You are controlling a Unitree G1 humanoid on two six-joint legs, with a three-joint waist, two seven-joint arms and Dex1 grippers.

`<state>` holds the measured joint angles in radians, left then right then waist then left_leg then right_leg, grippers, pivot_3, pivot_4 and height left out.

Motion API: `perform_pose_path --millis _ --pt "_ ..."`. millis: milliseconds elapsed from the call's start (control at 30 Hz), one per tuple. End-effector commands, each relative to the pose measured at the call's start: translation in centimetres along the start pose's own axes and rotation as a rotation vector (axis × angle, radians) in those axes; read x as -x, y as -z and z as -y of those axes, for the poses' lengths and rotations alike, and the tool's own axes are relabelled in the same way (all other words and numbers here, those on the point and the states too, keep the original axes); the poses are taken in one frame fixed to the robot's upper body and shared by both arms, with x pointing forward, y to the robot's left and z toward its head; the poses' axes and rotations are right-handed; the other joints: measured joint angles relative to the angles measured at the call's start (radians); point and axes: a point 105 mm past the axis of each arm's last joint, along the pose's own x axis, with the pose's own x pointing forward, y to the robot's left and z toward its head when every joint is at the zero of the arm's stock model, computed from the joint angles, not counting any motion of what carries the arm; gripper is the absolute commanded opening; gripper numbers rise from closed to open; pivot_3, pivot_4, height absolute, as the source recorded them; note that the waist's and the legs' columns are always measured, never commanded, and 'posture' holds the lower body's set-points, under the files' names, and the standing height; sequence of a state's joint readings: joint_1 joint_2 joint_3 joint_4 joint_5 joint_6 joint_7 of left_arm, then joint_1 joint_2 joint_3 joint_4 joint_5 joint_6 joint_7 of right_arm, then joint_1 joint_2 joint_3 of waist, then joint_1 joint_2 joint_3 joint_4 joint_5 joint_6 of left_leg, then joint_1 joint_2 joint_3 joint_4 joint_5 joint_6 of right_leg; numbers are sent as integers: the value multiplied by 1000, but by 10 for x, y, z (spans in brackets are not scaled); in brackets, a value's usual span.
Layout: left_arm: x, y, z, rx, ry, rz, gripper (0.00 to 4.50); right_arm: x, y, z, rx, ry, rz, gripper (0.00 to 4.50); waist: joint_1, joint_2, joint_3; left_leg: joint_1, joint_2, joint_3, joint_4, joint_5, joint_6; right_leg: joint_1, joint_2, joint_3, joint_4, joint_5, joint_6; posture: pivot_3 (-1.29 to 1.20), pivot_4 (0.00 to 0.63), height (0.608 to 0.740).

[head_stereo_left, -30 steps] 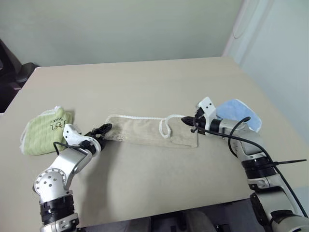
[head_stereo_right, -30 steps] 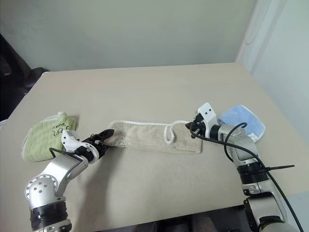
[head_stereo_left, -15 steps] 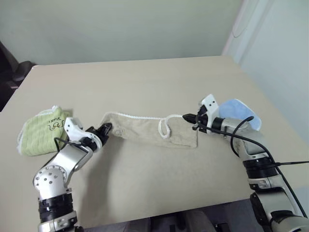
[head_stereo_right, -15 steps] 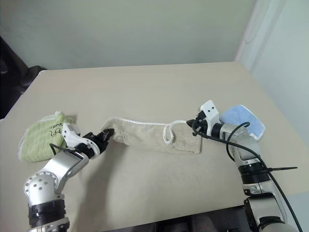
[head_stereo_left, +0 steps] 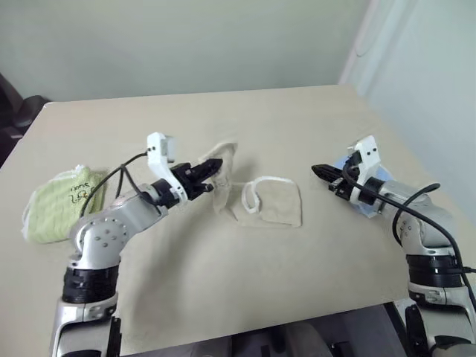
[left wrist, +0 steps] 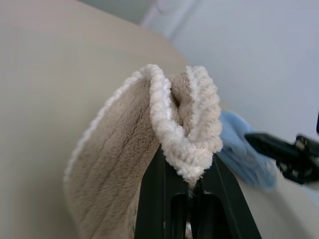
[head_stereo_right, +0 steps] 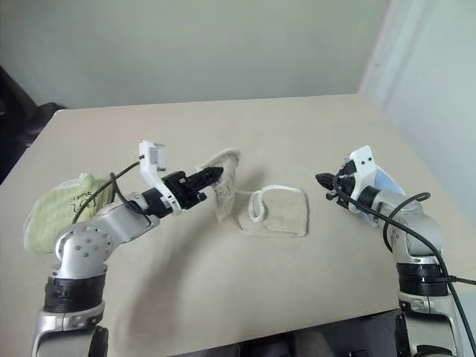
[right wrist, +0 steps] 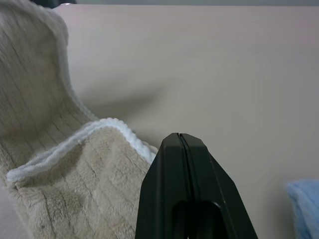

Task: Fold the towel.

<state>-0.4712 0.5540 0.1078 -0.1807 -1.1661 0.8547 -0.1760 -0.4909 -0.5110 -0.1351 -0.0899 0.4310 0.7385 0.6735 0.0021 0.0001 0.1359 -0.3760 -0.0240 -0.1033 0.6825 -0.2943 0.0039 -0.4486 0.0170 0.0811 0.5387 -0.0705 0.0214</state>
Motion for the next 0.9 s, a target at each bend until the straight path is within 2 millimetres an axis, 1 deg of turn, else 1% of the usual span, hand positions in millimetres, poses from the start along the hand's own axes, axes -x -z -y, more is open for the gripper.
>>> perform_pose_path --millis 33,167,233,333,467,500,567,667,733,767,800,833,900 --pt "-9 6 7 -90 53 -55 24 7 -14 -1 28 22 52 0 -2 0 0 0 0 0 0 0 1 0 0 0 0 0 0 0 150 740" --pt "-21 16 18 -161 115 -111 24 10 -14 0 25 40 54 0 -2 0 0 0 0 0 0 1 2 0 0 0 0 -1 1 0 150 740" --pt "-33 21 25 -175 140 -134 24 11 -14 1 24 49 56 0 1 0 0 -1 0 0 0 1 2 0 0 0 0 -1 1 0 150 740" --pt "-56 31 47 -223 218 -186 24 11 -13 4 23 65 56 0 9 0 0 -2 0 0 1 1 2 1 -2 1 0 -2 2 0 150 740" --pt "-76 44 79 -271 342 -250 24 11 -12 5 29 77 51 0 12 0 0 -5 -1 0 3 2 4 0 -2 0 -1 -2 3 0 150 740" --pt "-78 47 82 -282 357 -265 24 11 -12 5 30 78 51 0 12 0 0 -5 -1 0 2 2 5 0 -2 0 -1 -2 3 0 150 740" --pt "-83 62 85 -344 361 -343 24 12 -12 5 29 85 54 0 11 0 0 -5 -1 0 2 3 8 0 -2 0 -1 -2 4 0 150 740" --pt "-88 86 78 -452 329 -448 24 14 -12 5 26 94 57 0 10 0 0 -3 0 1 1 3 8 0 -2 0 -1 -2 4 0 150 740" --pt "-89 97 72 -493 310 -486 469 16 -11 6 23 104 60 0 10 0 0 -2 0 0 1 3 8 1 -2 0 -1 -2 4 0 150 740" --pt "-89 100 71 -502 308 -494 703 16 -11 6 21 107 60 0 10 0 0 -3 0 0 1 3 8 1 -2 0 -1 -2 4 0 150 740" --pt "-89 102 71 -503 311 -496 1036 17 -10 7 21 110 60 0 10 0 0 -3 0 1 1 3 8 1 -2 0 -1 -2 5 0 150 740" --pt "-89 102 73 -496 316 -493 1263 17 -10 7 20 112 60 0 10 0 0 -3 0 1 1 3 9 1 -2 0 -1 -2 5 0 150 740" --pt "-88 98 72 -490 317 -482 2028 18 -9 7 19 115 60 0 10 0 0 -3 0 1 2 4 9 1 -2 0 -1 -2 5 0 150 740"
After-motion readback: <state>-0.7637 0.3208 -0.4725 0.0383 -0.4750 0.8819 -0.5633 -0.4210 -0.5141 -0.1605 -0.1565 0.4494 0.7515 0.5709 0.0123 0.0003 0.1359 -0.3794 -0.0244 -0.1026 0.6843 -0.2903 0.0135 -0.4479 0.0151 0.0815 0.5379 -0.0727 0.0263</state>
